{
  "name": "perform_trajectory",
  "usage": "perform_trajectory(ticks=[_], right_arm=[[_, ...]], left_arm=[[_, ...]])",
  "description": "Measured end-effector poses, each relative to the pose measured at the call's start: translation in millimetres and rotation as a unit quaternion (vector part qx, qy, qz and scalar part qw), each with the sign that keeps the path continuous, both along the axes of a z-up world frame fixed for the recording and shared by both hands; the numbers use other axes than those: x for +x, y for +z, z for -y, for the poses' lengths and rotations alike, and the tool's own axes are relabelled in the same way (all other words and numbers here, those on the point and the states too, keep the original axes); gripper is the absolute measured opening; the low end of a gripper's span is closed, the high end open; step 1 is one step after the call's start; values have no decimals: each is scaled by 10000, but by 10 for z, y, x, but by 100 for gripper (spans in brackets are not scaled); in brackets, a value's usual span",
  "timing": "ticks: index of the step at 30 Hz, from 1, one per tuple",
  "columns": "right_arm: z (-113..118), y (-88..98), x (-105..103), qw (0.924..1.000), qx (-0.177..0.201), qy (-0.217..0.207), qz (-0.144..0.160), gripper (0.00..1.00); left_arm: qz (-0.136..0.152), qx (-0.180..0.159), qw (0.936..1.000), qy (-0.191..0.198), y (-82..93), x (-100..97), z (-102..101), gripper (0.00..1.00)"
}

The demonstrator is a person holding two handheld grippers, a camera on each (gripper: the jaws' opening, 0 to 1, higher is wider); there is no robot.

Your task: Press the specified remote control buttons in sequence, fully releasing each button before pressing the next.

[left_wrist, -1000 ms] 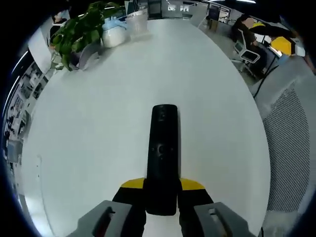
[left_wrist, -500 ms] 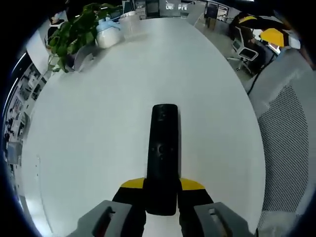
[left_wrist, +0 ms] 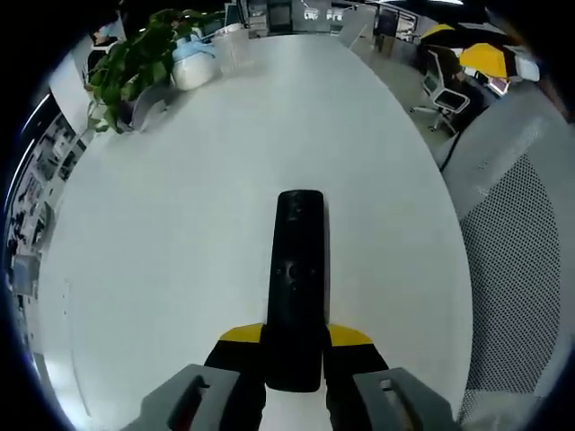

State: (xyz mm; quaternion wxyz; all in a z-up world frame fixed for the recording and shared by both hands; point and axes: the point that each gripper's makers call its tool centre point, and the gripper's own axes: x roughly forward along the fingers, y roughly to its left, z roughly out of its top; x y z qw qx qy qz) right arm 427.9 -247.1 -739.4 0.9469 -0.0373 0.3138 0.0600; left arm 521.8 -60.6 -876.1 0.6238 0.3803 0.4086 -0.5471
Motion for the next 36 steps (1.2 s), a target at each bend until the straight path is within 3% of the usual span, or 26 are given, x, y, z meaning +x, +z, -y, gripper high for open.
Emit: perform_trajectory(ticks=[16, 36], right_arm=[[-12, -9, -9, 10000, -5, 29, -37, 34], [-27, -2, -3, 10000, 50, 53, -17, 33]], left_arm=[[-6, -127, 9999, 1, -2, -195, 7, 23], [-12, -56, 9999, -129, -5, -444, 29, 23]])
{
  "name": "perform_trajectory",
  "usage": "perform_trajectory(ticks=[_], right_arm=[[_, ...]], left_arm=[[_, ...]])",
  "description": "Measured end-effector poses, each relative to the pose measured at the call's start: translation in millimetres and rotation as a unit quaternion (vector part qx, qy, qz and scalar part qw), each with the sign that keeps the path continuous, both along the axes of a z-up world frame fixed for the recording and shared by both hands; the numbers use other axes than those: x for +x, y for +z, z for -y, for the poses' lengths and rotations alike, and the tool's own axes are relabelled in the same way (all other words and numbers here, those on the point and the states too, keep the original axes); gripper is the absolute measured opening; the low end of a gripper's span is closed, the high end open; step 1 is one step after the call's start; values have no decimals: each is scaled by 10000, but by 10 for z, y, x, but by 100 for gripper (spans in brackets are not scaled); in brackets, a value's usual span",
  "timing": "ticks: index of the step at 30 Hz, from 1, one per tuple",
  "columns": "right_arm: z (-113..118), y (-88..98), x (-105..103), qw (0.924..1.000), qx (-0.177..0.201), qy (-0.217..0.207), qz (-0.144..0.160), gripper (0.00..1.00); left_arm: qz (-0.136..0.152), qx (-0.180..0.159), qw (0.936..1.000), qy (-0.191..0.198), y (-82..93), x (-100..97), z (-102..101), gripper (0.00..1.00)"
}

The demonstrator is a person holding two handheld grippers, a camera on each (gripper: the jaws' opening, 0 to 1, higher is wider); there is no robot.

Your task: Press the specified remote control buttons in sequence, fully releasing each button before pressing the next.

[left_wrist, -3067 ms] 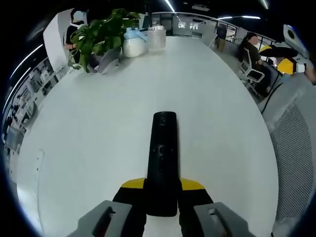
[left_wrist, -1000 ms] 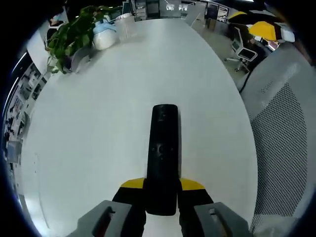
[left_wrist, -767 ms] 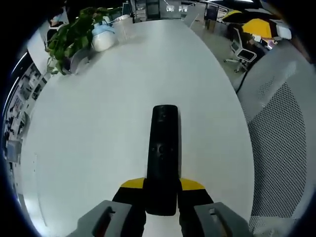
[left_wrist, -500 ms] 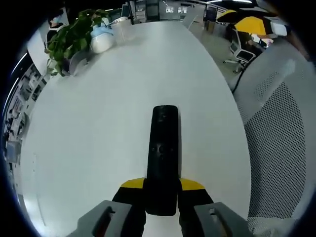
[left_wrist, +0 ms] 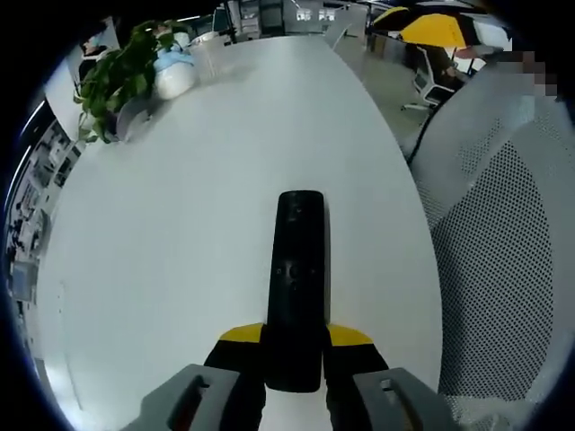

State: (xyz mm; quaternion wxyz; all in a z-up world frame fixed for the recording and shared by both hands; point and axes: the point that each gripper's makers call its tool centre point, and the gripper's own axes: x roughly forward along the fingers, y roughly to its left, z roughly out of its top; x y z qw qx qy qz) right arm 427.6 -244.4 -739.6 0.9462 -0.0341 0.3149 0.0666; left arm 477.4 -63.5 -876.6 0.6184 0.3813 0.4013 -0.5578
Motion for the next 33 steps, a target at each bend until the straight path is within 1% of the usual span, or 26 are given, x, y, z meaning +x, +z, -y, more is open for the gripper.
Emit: perform_trajectory(ticks=[8, 18, 23, 29, 33], right_arm=[[-5, -14, -7, 10000, -15, 23, -43, 32], [-24, -27, -15, 9999, 6, 74, -87, 32], [-34, -37, -18, 9999, 12, 105, -118, 31], [-45, -52, -25, 9997, 19, 145, -173, 30], [-54, -71, -29, 9996, 19, 178, -226, 29]], left_arm=[[-3, -62, 10000, 33, 2, -74, 2, 23], [-12, -50, 10000, 24, 3, -174, -1, 23], [-12, -98, 9999, 18, 3, -229, -5, 23], [-10, -258, 9996, 118, 7, -281, -15, 23], [-5, -243, 9997, 84, 9, -322, -6, 23]])
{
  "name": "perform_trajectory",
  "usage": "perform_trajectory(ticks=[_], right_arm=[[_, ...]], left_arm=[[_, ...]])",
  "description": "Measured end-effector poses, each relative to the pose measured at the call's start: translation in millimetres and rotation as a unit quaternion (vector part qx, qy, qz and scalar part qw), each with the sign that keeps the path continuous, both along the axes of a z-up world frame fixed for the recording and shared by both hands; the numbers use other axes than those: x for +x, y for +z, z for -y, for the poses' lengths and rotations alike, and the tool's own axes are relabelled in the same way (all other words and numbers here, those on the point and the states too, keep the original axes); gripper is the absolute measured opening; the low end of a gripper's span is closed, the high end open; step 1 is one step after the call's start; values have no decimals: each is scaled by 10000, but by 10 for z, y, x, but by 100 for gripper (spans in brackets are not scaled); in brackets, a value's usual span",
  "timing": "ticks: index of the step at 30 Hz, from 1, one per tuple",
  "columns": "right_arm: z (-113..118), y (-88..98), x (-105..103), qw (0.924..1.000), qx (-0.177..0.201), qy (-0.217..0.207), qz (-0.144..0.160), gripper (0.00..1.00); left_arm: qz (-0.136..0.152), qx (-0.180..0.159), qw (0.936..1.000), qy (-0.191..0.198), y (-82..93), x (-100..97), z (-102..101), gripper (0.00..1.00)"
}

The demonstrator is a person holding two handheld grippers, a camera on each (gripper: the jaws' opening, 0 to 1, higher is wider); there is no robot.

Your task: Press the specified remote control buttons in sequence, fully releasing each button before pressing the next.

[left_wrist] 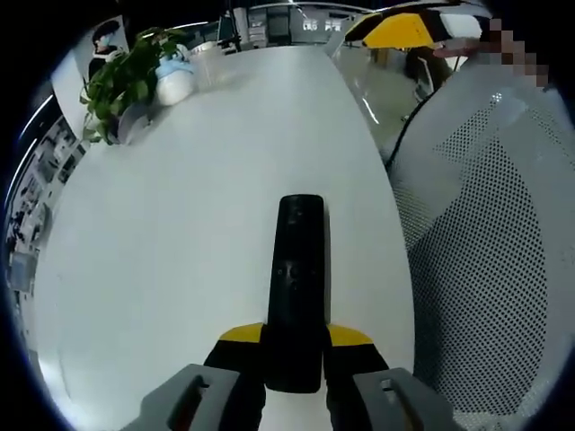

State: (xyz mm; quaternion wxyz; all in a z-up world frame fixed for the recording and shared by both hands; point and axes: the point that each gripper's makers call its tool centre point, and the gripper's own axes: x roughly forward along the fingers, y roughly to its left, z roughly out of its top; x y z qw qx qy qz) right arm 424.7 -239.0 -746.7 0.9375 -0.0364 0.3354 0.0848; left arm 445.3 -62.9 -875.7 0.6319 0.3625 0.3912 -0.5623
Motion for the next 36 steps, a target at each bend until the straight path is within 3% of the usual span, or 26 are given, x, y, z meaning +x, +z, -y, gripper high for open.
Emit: perform_trajectory(ticks=[28, 33, 36], right_arm=[[1, -45, -15, 9999, -2, 2, -124, 27], [-56, -97, -37, 9994, 111, 112, -317, 25], [-103, -100, -52, 9989, 185, 213, -373, 17]], left_arm=[[11, -358, 9993, 117, 0, -199, -2, 24], [18, -528, 9984, 221, 2, -242, -10, 24], [18, -590, 9980, 238, 1, -272, -10, 24]])
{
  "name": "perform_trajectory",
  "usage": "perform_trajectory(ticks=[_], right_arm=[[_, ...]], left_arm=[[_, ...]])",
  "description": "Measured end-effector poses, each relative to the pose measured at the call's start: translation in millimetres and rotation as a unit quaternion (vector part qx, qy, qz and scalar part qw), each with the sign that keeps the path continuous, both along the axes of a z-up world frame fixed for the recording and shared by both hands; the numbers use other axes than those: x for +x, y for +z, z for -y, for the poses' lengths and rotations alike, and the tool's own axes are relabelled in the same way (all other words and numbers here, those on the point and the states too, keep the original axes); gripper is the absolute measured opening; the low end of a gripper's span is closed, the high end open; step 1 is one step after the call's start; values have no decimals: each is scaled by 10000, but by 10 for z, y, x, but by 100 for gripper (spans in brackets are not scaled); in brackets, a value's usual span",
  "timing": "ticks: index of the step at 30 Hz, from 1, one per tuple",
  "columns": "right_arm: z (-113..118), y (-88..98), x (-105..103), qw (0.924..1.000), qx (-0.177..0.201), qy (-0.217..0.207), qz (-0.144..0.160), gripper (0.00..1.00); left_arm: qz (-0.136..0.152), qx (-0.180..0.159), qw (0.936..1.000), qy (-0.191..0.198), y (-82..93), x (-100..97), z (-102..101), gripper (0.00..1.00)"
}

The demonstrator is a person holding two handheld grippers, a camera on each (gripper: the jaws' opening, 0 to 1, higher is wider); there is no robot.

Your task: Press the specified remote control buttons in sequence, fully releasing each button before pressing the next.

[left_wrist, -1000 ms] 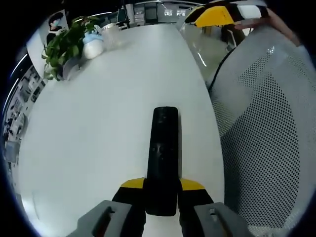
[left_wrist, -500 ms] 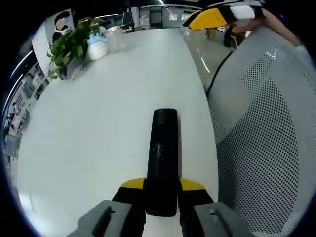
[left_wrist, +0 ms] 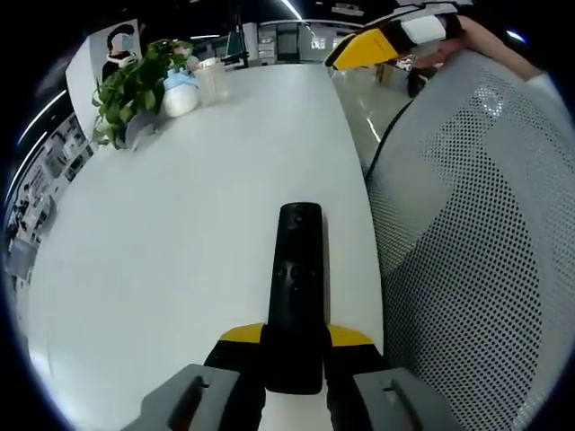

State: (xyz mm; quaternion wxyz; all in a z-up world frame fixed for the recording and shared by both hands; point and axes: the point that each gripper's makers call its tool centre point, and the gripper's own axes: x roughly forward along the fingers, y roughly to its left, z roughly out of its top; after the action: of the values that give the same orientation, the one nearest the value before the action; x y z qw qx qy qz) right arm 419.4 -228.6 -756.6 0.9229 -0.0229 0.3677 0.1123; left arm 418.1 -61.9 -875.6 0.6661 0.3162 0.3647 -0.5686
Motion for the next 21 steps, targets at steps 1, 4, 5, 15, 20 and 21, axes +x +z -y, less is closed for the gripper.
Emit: perform_trajectory(ticks=[1, 4, 5, 15, 20, 21], right_arm=[[-35, -11, -16, 9999, 96, 49, -80, 11], [-64, 5, -19, 9997, 209, 97, -92, 1], [-73, 11, -19, 9996, 232, 112, -84, 0], [-242, 73, 27, 9973, 185, 683, -201, 0], [-344, 275, 219, 9957, 268, 887, -26, 0], [-382, 305, 259, 9950, 270, 960, 8, 0]], left_arm=[[7, -10, 10000, 1, 1, -8, 3, 24], [2, -49, 10000, 18, 3, -37, 6, 24], [4, -75, 10000, 14, 3, -48, 4, 24], [7, -8, 10000, 17, 9, -127, -2, 24], [8, 24, 10000, 13, 8, -147, -7, 24], [5, 26, 10000, 13, 8, -149, -8, 24]])
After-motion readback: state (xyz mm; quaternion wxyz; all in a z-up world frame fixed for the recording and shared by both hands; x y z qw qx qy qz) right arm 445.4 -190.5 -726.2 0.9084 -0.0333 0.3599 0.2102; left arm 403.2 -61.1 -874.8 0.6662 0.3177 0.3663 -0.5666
